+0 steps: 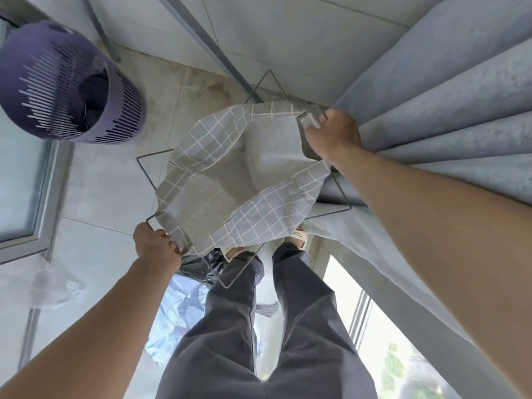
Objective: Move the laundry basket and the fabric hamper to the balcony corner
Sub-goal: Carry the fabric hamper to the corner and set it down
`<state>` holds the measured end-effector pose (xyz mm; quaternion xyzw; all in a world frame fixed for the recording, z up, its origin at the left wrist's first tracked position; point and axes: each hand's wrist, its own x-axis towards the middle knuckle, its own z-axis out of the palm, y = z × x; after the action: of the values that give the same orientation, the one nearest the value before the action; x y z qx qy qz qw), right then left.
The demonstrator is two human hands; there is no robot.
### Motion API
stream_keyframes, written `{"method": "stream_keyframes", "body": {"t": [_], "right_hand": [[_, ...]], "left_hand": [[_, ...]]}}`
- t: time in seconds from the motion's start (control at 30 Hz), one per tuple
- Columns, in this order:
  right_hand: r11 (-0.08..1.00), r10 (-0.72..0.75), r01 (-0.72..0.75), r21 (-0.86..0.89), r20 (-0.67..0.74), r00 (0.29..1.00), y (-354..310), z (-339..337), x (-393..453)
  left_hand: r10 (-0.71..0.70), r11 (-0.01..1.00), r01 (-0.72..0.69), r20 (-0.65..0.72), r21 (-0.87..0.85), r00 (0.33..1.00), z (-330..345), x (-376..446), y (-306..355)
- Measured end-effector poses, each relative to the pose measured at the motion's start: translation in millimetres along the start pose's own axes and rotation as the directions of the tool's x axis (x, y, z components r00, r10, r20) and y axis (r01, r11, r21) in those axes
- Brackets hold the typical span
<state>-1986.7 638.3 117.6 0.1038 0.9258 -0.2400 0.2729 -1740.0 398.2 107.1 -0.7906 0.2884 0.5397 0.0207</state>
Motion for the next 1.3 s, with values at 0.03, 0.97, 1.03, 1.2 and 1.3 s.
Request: {"method": "stream_keyframes", "body": {"t": [0.03,0.97,1.03,1.2,1.3], "right_hand": [[1.000,-0.018,0.018,-0.019,0.008,1.000,1,3,0],[0.928,-0.176,0.059,-0.369,-0.292,0.940,-9,-32,73],[0.934,-0.187,0.065,-0.352,-0.326,0.927,-7,-39,80],[0.954,-0.177,0.097,-0.283,-0.270,0.947,-3,-48,92],[0.939,-0.212,0.153,-0.309,-0.167,0.963,1,-50,95]], "left_hand": [[0.015,1.000,-0.015,0.003,-0.003,1.000,1,6,-4],[0.117,0.937,-0.186,0.237,0.295,0.964,49,18,4],[0.074,0.927,-0.171,0.286,0.333,0.955,57,16,1],[0.044,0.856,-0.186,0.290,0.483,0.956,80,7,-13],[0.090,0.838,-0.228,0.286,0.496,0.954,87,9,-15]]}}
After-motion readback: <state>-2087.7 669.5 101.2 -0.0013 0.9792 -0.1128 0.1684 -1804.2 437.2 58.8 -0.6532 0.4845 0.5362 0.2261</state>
